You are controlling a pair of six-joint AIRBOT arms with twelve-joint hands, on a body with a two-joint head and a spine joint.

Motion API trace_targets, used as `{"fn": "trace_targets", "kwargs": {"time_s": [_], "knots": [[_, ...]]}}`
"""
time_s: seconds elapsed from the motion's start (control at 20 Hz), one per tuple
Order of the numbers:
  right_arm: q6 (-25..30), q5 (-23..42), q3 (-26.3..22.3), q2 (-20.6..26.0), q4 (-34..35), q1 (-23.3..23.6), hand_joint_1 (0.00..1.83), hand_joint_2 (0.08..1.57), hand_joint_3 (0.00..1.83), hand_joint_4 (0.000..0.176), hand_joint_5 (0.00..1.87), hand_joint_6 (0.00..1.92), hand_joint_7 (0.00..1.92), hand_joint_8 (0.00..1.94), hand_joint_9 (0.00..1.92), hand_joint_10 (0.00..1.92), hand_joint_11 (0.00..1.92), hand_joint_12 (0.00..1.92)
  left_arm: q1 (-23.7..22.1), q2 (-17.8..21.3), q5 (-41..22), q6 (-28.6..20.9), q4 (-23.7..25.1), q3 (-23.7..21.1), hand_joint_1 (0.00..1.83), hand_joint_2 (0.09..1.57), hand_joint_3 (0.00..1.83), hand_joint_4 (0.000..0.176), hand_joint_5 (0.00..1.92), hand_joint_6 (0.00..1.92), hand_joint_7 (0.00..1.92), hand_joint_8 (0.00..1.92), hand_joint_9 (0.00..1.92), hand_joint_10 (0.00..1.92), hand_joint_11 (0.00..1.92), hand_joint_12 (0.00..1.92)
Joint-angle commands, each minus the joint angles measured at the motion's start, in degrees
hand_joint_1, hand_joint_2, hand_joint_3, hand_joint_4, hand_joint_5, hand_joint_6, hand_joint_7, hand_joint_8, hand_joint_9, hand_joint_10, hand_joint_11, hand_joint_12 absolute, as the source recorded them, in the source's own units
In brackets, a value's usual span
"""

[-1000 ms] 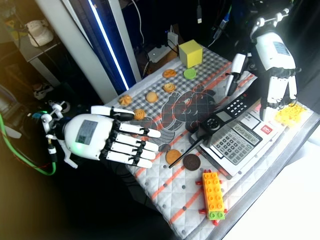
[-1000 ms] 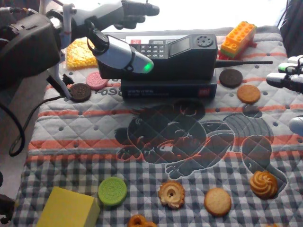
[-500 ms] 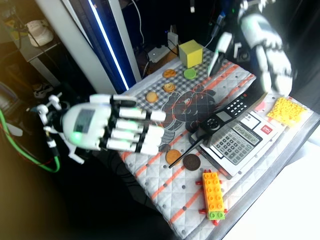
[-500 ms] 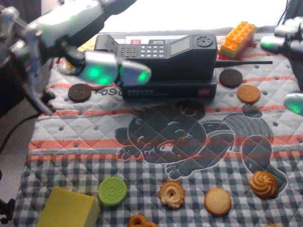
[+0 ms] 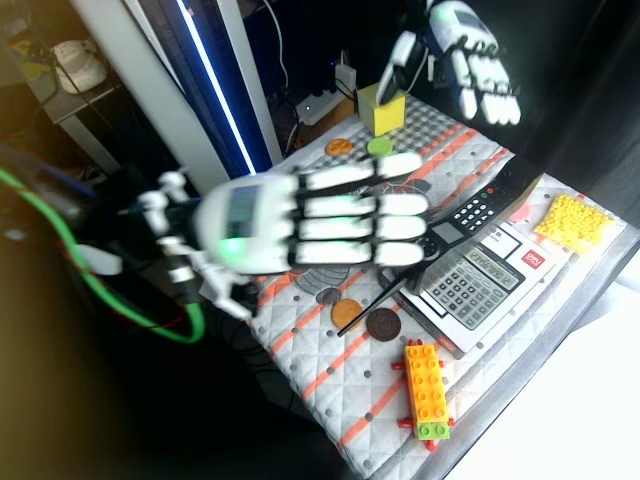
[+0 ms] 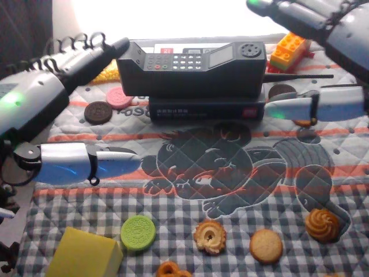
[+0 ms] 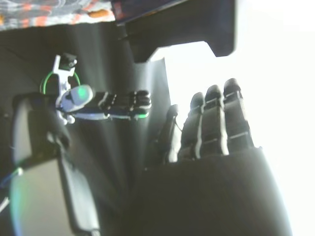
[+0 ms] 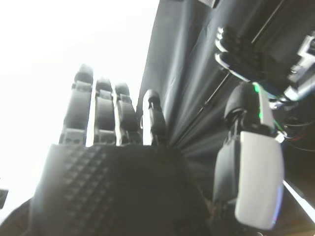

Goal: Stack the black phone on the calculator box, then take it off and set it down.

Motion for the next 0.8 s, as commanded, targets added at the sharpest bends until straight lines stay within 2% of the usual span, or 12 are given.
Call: {"fn": "trace_targets", "kwargs": {"time_s": [0.0,0.1,0.2,0.3,0.4,0.45,0.5,0.55,0.6,0.65,0.7,0.75], "knots": [[0.14,3.59,1.18,-0.45,1.65,1.93,0.52,0.94,0.0,0.176,0.0,0.0,0.03,0.01,0.06,0.02,0.16,0.03,-0.14,0.02,-7.75,-0.3,1.53,-0.36,0.74,0.81,0.0,0.137,0.0,0.0,0.0,0.0,0.0,0.0,0.0,0.0],[0.14,-0.97,3.7,-3.06,0.94,4.69,0.52,0.93,0.0,0.176,0.0,0.0,0.03,0.0,0.07,0.02,0.22,0.06,0.33,-0.21,-8.38,-0.3,1.25,-0.46,0.78,0.8,0.0,0.164,0.0,0.0,0.0,0.0,0.0,0.0,0.0,0.0],[0.15,-4.51,5.39,-4.79,0.21,6.63,0.55,0.92,0.0,0.176,0.0,0.0,0.07,0.02,0.08,0.02,0.17,0.04,0.44,-0.35,-8.37,-0.3,1.22,-0.45,0.8,0.81,0.0,0.147,0.0,0.0,0.0,0.0,0.0,0.0,0.0,0.0],[0.15,-8.11,7.3,-6.82,-0.63,8.65,0.54,0.92,0.0,0.176,0.0,0.0,0.17,0.01,0.28,0.0,0.09,0.81,0.51,-0.62,-8.34,-0.3,0.93,-0.41,0.8,0.81,0.0,0.117,0.0,0.0,0.0,0.0,0.0,0.0,0.0,0.0],[0.15,-10.46,8.62,-8.19,-0.98,9.42,0.55,0.92,0.0,0.176,0.0,0.0,0.18,0.0,0.32,0.01,0.0,1.17,0.51,-0.98,-8.1,-0.3,0.69,-0.24,0.8,0.82,0.0,0.101,0.0,0.0,0.0,0.0,0.0,0.0,0.0,0.0],[0.15,-11.55,9.36,-8.89,-0.98,9.57,0.59,0.93,0.0,0.173,0.01,0.0,0.19,0.0,0.34,0.01,0.0,1.29,0.51,-1.13,-7.93,-0.3,0.56,-0.15,0.82,0.81,0.0,0.112,0.0,0.0,0.0,0.0,0.0,0.0,0.0,0.0],[0.15,-12.39,9.88,-9.36,-0.98,9.63,0.63,0.92,0.0,0.149,0.05,0.01,0.19,0.0,0.25,0.02,0.0,1.07,0.53,-1.24,-7.79,-0.3,0.47,-0.09,0.82,0.8,0.0,0.106,0.0,0.0,0.0,0.0,0.0,0.0,0.0,0.0],[0.15,-13.41,10.57,-9.99,-0.98,9.65,0.68,0.92,0.0,0.139,0.12,0.01,0.25,0.01,0.31,0.03,0.0,1.11,0.61,-1.35,-7.65,-0.3,0.3,-0.09,0.83,0.81,0.0,0.106,0.0,0.0,0.0,0.0,0.0,0.0,0.0,0.0],[0.15,-14.0,10.89,-10.18,-0.98,9.65,0.82,0.95,0.0,0.059,0.35,0.02,0.47,0.03,0.51,0.05,0.17,1.04,0.63,-1.41,-7.58,-0.31,0.2,-0.11,0.83,0.81,0.0,0.128,0.0,0.0,0.0,0.0,0.0,0.0,0.0,0.0],[0.15,-14.4,11.03,-10.25,-0.98,9.65,1.0,1.03,0.01,0.0,0.63,0.03,0.86,0.05,0.9,0.12,0.51,1.16,0.7,-1.53,-7.43,-0.31,0.06,-0.11,0.85,0.8,0.0,0.128,0.0,0.0,0.0,0.0,0.0,0.0,0.0,0.0],[0.15,-14.39,11.01,-10.22,-0.98,9.65,1.29,1.03,0.02,0.0,0.81,0.03,1.08,0.6,1.11,0.1,0.67,1.08,0.76,-1.56,-7.34,-0.31,-0.02,-0.11,0.86,0.81,0.0,0.132,0.0,0.0,0.0,0.0,0.0,0.0,0.0,0.0],[0.66,-14.36,10.95,-10.21,-0.97,9.65,1.28,1.07,0.01,0.0,0.95,0.59,1.15,0.81,1.35,0.15,0.95,1.08,1.02,-1.56,-7.2,-0.34,-0.18,-0.21,0.84,0.81,0.0,0.129,0.0,0.0,0.0,0.0,0.0,0.0,0.0,0.0]]}}
